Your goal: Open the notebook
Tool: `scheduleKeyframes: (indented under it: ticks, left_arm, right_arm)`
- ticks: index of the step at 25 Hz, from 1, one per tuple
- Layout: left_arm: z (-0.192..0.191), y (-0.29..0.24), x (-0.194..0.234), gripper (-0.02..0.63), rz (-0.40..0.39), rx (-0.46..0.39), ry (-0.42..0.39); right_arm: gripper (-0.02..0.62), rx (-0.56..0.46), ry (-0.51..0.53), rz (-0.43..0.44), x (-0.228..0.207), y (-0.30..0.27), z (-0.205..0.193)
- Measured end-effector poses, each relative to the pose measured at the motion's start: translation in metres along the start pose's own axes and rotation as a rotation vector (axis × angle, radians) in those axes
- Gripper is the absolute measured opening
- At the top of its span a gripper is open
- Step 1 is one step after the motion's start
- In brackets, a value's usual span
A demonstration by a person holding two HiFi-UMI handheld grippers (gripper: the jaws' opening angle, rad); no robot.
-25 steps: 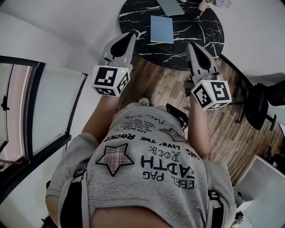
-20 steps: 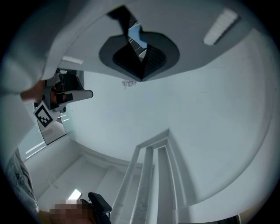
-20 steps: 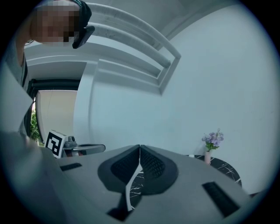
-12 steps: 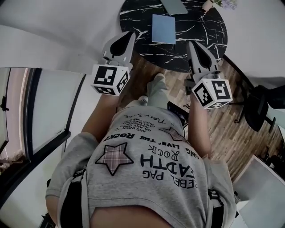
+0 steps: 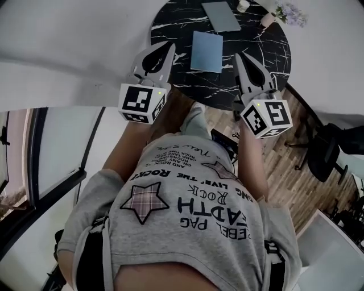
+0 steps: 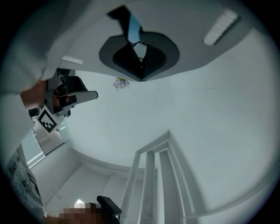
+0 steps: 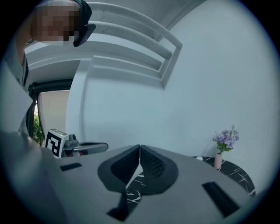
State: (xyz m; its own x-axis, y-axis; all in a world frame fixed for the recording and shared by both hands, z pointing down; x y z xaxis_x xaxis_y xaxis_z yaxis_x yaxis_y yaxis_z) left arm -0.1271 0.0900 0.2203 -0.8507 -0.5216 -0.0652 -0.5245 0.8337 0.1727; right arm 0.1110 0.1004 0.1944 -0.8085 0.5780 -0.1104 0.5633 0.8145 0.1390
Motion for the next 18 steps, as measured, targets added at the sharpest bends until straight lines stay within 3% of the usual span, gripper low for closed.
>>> scheduleKeyframes:
  ticks: [7, 18]
  left_arm:
    - [-0.016, -0.041, 0.013, 0.009, 0.055, 0.005, 0.041]
    - [-0.04, -0.097, 0.033, 0.009, 0.126, -0.004, 0.041]
  right_arm:
    - [0.014, 0.028, -0.016, 0.042, -0.038, -0.036, -0.007]
    - [0.014, 0.046, -0.03, 0.079, -0.092, -0.077, -0.018]
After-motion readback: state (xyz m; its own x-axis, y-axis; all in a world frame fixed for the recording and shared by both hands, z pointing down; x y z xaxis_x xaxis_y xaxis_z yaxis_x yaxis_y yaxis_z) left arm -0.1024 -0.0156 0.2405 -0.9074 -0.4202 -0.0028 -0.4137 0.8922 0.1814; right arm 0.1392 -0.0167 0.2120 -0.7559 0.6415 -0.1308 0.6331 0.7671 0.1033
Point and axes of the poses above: the fingertips, and each gripper's own axes: y backward along the fingers, x to its left, z out of its top, the point moved 8 cm from there along y, backward along the fingers, and after that the axes turned 11 degrees about -x, right-handed, at the moved point
